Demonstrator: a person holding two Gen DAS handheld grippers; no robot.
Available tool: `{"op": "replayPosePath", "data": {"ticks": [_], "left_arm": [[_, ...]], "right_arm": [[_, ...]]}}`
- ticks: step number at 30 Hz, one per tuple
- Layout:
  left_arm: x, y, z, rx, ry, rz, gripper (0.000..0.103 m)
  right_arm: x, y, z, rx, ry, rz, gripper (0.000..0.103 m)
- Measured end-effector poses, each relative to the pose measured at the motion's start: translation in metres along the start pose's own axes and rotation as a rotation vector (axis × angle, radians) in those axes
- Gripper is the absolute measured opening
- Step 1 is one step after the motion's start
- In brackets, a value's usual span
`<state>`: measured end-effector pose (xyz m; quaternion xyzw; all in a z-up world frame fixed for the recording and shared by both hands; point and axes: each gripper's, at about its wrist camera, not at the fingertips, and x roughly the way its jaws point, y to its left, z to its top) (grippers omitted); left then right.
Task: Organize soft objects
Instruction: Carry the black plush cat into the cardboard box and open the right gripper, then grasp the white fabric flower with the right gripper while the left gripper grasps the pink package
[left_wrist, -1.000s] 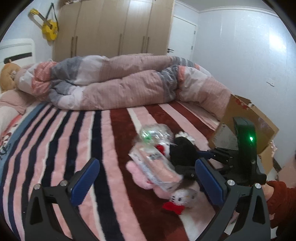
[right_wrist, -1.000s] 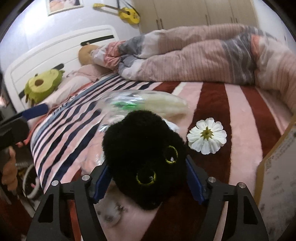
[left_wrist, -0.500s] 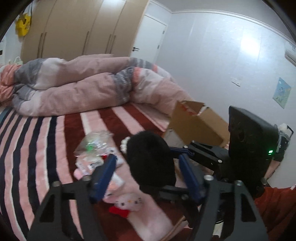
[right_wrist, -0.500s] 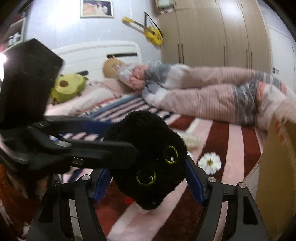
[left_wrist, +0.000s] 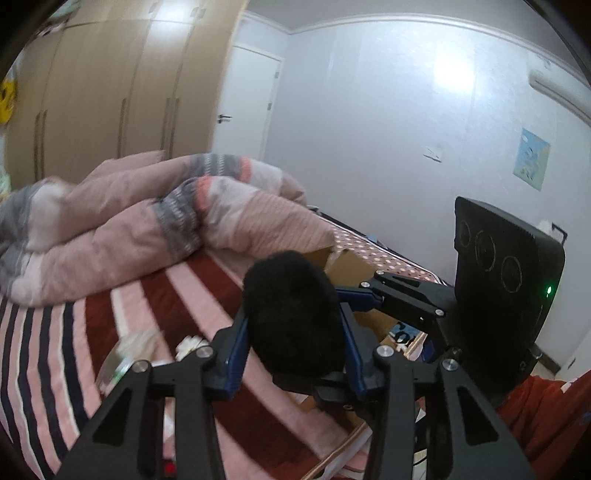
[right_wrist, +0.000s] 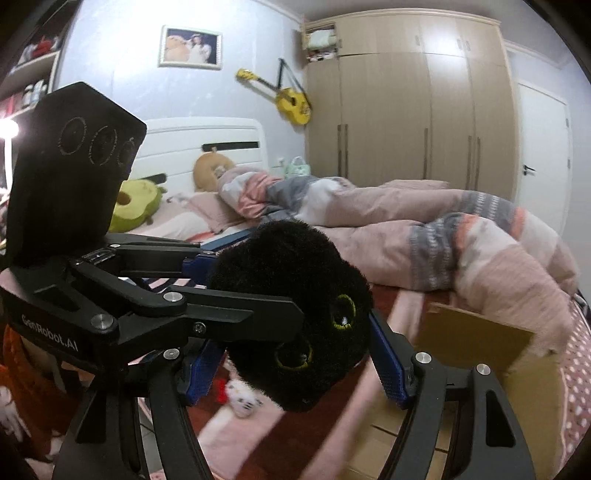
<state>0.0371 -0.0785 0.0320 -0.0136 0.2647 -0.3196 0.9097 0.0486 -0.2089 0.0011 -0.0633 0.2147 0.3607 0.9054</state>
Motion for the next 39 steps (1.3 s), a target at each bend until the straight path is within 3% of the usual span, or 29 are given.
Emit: {"op": "replayPosePath", "data": {"ticks": [7,14,16,19,21,25,30,34,39], "left_arm": [[0.074,-0.031,0.028,0.035,0.123,-0.085,0.041],[0.137,-0.039,0.031,0.047,0.266,-0.115,0.041],[0.148,-0.039,0.03,0.045,0.288,-0.106,0.044],[0.151,-0.036,0.029,0.043,0.29,-0.084,0.063],[0.145,-0.034,0.031,0.042,0.259,-0.065,0.084],[0.122,-0.029,0.037,0.05,0.196,-0.037,0.087],[0.077,-0.012,0.042,0.044,0.107,0.072,0.102],[0.037,0.007,0.037,0.026,0.049,0.173,0.102],[-0.014,0.036,0.02,-0.018,-0.009,0.262,0.102]], "right_arm": [[-0.022,-0.066,-0.013,0.084,0.09,-0.077,0.07],[-0.01,-0.11,-0.032,0.115,0.219,-0.118,0.07],[-0.005,-0.115,-0.036,0.107,0.245,-0.122,0.07],[0.005,-0.12,-0.044,0.103,0.279,-0.118,0.071],[0.011,-0.123,-0.048,0.101,0.293,-0.116,0.079],[0.013,-0.121,-0.05,0.087,0.282,-0.13,0.084],[0.001,-0.105,-0.038,0.058,0.209,-0.123,0.091],[-0.006,-0.086,-0.024,0.031,0.155,-0.115,0.091],[-0.009,-0.045,-0.007,-0.022,0.08,-0.029,0.091]]}}
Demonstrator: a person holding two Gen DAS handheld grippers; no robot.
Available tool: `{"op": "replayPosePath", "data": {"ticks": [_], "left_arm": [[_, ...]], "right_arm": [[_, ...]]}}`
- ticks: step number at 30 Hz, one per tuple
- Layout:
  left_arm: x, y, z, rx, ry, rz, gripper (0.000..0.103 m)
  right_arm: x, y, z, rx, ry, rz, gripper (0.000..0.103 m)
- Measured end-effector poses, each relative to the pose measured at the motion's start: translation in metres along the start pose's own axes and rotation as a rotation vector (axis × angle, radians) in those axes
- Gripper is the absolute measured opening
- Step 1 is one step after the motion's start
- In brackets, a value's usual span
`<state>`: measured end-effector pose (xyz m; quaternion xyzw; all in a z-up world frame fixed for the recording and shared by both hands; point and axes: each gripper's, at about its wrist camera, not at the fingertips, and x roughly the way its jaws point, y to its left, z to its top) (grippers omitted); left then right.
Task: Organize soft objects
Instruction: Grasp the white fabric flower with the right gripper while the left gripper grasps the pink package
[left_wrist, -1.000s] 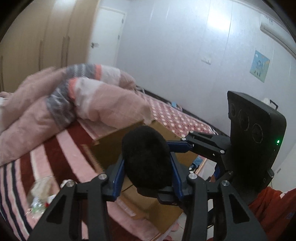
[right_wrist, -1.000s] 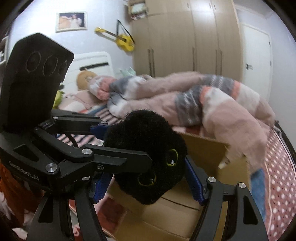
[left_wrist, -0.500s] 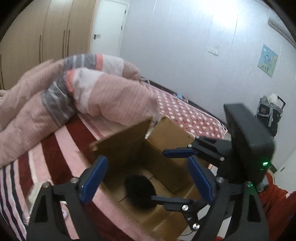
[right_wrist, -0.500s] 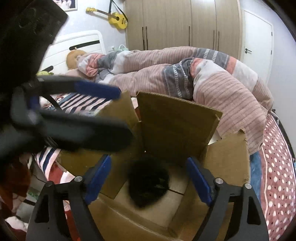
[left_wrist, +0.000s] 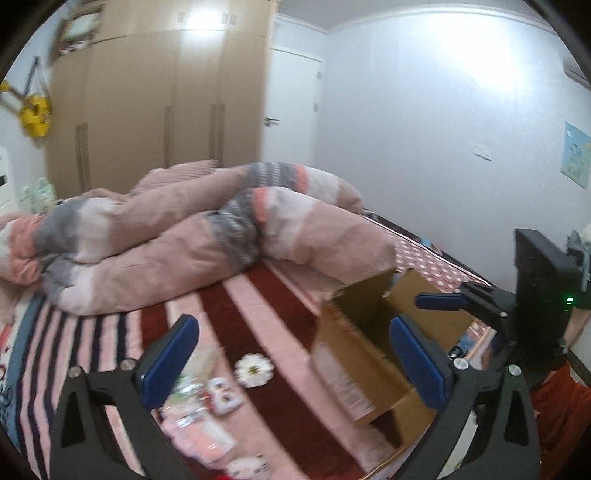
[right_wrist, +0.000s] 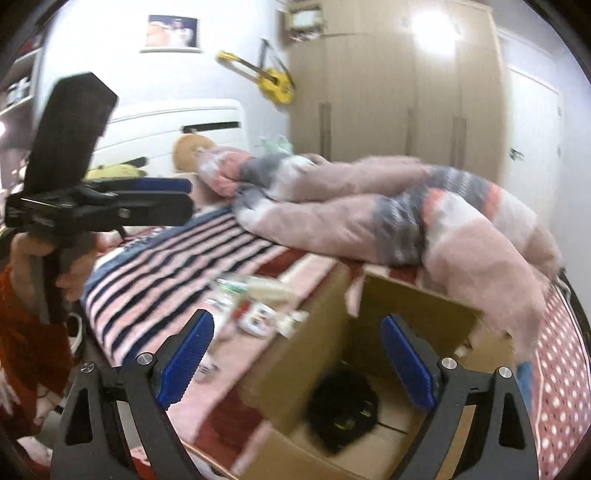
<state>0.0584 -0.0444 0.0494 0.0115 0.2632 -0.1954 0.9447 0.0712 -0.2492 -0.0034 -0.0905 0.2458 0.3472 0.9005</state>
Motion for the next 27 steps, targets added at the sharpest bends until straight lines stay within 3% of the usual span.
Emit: {"op": "replayPosePath", "data": {"ticks": [6,9,11,14,17,23,27], "left_arm": [[-0.033,0.047,-0.034,-0.061,-0.011,0.068,0.102],[-0.039,0.068,-0.053,-0.099,0.0,0.082,0.102],[-0.04,0.084,-0.067,-0.123,0.012,0.096,0.102],[-0.033,0.102,-0.086,-0.161,0.039,0.096,0.102],[-0.02,0.119,-0.107,-0.221,0.073,0.054,0.102],[0.023,0.13,-0.139,-0.279,0.166,-0.014,0.081],[0.056,0.133,-0.155,-0.32,0.223,-0.062,0.072]], "right_arm": [[0.028,0.061,0.012,-0.045,0.022,0.101,0.087],[0.051,0.082,0.011,-0.032,0.058,0.107,0.069],[0.069,0.093,0.009,-0.011,0.091,0.107,0.065],[0.097,0.103,0.0,0.03,0.139,0.074,0.058],[0.121,0.103,-0.013,0.059,0.159,-0.014,0.058],[0.167,0.081,-0.041,0.184,0.201,-0.101,0.058],[0.191,0.068,-0.054,0.2,0.206,-0.153,0.058]]}}
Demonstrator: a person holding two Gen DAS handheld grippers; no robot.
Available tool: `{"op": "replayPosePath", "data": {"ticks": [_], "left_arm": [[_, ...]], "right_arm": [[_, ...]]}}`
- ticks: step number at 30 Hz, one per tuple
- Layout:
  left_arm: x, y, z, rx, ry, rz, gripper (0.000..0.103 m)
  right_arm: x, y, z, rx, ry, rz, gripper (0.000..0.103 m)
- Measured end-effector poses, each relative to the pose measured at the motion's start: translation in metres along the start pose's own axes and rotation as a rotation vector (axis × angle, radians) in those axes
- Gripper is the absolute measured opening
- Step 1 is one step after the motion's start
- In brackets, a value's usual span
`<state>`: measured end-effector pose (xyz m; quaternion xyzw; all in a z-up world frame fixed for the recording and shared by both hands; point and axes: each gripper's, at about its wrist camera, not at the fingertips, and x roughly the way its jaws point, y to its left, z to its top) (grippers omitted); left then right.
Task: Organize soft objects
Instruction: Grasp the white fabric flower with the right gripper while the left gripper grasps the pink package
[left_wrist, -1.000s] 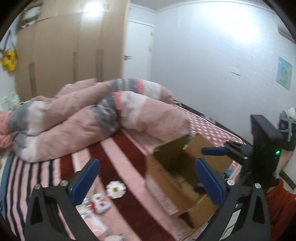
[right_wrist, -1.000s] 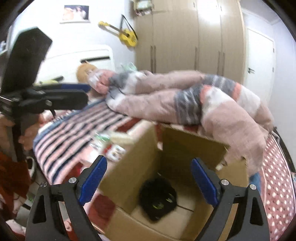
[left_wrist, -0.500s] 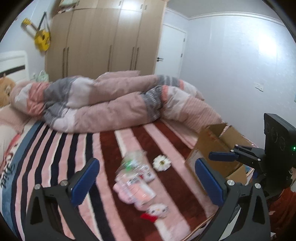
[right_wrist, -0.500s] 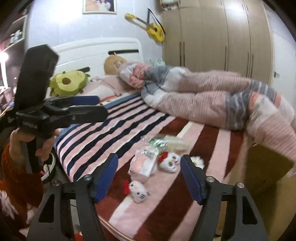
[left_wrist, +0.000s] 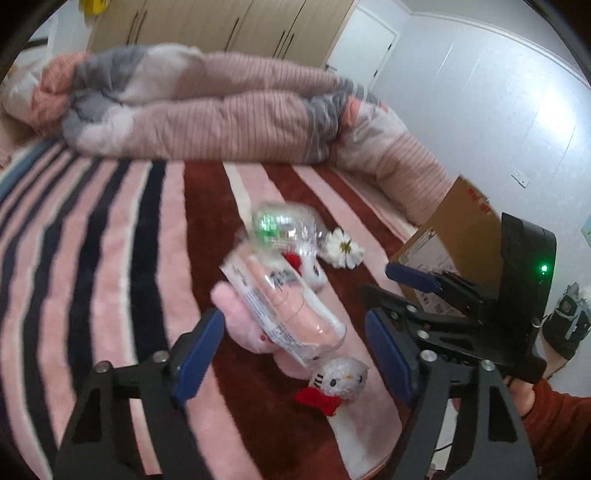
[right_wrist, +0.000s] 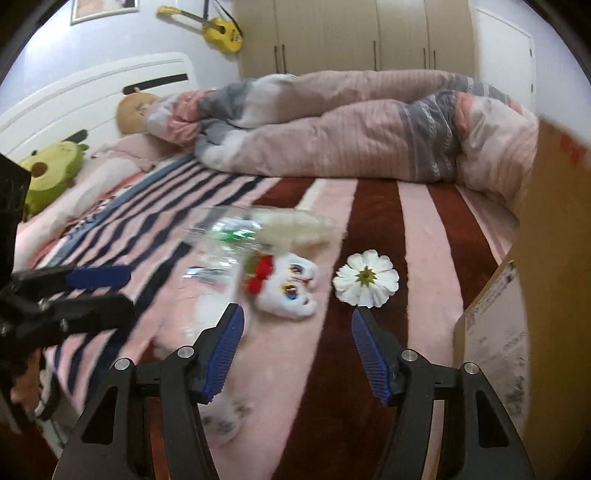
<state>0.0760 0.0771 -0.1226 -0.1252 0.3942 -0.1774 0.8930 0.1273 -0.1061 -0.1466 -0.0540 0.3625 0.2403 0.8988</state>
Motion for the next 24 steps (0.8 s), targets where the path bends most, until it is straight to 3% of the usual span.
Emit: {"op": "replayPosePath", "data": {"ticks": [4,6,10,16,17,20,24], "left_arm": [[0.029,0.0,0.002,-0.011,0.036,-0.015,0.07],[0.039,0.0,0.003,-0.004,0.051,-0.013,0.057],[0.048,-0.002,0.006,0.027,0.061,0.048,0.046],[0.046,0.003,0.006,0.051,0.066,0.075,0.026],[0.045,0.004,0.006,0.049,0.068,0.072,0.024],[0.039,0.008,0.005,0.038,0.065,0.059,0.022],[0.031,0.01,0.003,0.023,0.054,0.052,0.018]], "right_arm": [[0.025,-0.015,0.001,0.037,0.006,-0.041,0.058],[0.035,-0.022,0.003,0.047,-0.004,-0.066,0.058],[0.053,-0.031,0.008,0.04,0.001,-0.101,0.058],[0.067,-0.045,0.016,0.087,0.004,-0.114,0.058],[0.068,-0.047,0.017,0.09,0.004,-0.111,0.057],[0.069,-0.045,0.017,0.079,0.014,-0.103,0.028],[0.061,-0.039,0.014,0.059,0.003,-0.08,0.02]]}}
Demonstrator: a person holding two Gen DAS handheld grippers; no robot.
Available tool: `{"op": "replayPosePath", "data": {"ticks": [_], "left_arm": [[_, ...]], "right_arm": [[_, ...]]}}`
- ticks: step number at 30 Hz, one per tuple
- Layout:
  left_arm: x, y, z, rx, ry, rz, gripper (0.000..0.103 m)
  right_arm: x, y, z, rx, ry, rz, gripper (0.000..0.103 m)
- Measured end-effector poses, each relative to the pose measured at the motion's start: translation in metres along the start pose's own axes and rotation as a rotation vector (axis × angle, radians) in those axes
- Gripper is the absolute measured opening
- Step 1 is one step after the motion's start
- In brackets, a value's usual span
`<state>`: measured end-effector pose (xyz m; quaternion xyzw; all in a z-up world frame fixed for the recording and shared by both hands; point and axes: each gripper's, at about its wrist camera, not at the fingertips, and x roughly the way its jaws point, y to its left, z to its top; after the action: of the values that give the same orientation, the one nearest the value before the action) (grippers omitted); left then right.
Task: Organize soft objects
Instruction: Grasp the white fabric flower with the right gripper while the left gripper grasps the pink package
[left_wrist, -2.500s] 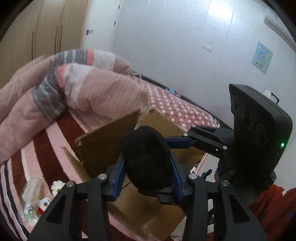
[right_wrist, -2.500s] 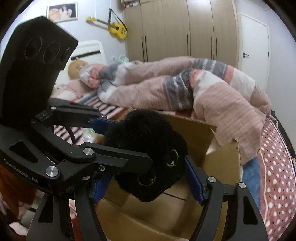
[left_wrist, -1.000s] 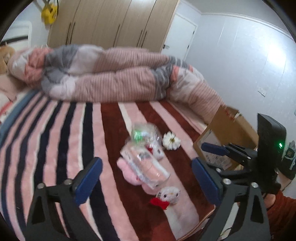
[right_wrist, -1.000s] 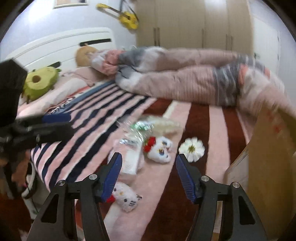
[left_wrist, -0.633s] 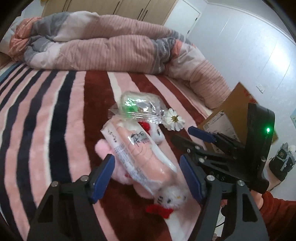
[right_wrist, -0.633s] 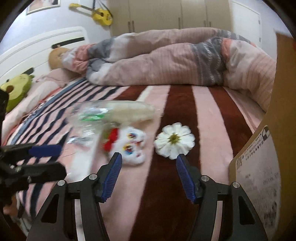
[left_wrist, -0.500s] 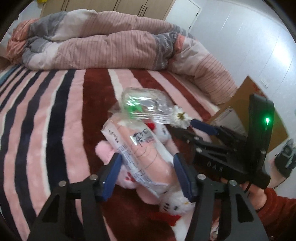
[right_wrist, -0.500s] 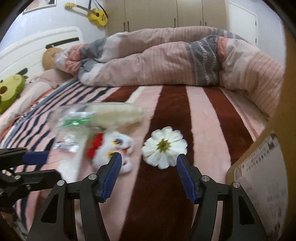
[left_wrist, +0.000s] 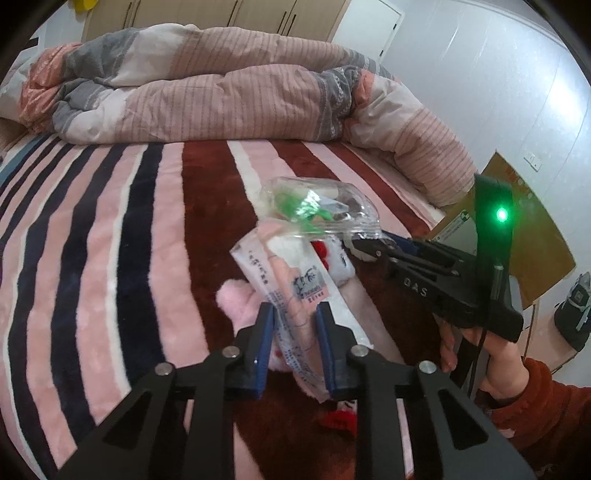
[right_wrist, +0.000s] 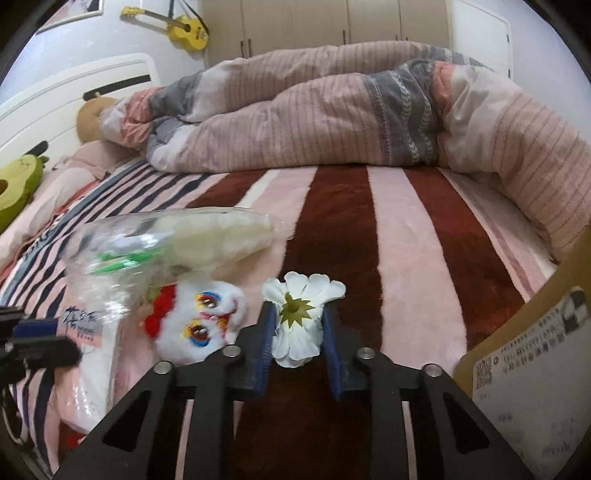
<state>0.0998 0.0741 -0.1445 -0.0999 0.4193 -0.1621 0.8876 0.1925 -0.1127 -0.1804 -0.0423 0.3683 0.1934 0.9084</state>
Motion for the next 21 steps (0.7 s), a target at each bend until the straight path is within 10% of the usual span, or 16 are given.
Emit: {"op": "replayPosePath", "data": {"ticks": [8,12,21], "left_arm": [[-0.021,0.01,0.0,-0.023,-0.008,0.029,0.021],[-0.011,0.004,-0.002,-0.019,0.018,0.058,0.071],[0.009,-0.008,-0.013,0.007,0.072,0.19,0.075]], "right_arm": [[-0.035,0.006,-0.013,-0.001,-0.003,0.062,0.019],[-0.035,0.007,-0.02,-0.016,0.025,0.061,0.019],[-0.027,0.008,-0.027,-0.036,0.057,0.056,0.019]]}}
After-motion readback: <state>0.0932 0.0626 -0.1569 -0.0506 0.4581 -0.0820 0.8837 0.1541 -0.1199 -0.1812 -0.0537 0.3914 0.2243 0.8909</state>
